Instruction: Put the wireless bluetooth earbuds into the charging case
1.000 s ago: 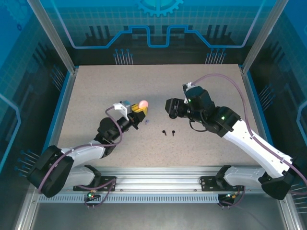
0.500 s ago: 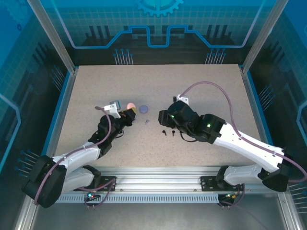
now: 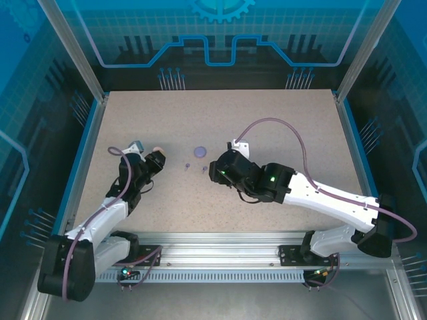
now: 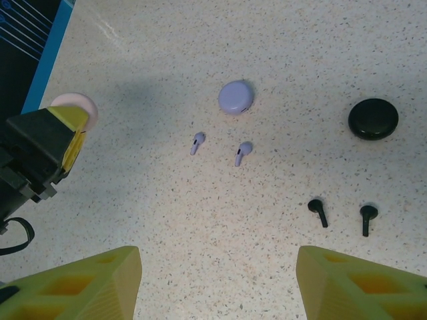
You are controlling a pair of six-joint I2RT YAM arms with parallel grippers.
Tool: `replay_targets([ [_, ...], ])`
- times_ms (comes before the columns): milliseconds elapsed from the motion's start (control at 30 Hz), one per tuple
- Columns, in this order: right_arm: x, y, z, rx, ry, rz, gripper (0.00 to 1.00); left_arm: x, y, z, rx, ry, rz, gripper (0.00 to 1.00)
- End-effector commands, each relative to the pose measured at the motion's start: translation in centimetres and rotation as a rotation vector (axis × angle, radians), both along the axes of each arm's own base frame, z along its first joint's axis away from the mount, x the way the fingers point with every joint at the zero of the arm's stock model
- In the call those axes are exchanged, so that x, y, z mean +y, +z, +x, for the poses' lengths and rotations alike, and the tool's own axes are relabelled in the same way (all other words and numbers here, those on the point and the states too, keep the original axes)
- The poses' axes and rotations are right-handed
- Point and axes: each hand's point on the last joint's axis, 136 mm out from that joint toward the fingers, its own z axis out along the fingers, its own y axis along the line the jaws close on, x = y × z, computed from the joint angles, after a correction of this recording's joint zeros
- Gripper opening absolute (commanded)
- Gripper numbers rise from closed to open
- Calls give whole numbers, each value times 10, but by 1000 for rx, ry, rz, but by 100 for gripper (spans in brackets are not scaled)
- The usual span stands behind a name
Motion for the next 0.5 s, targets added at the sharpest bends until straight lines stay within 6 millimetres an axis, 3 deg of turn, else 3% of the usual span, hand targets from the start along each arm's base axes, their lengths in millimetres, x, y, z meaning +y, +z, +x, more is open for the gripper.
replay_targets([
  [0,2,-4,-3,-7,-13,12,64,5,-27,-13,115,3,-39,0],
  [200,-8,0,-10,-3,-4,17,64,7,-50,-29,204,-20,-52,0],
  [467,-46,16,-26,-37,-33,55,64,5,-68,-42,281,-90,-9,0],
])
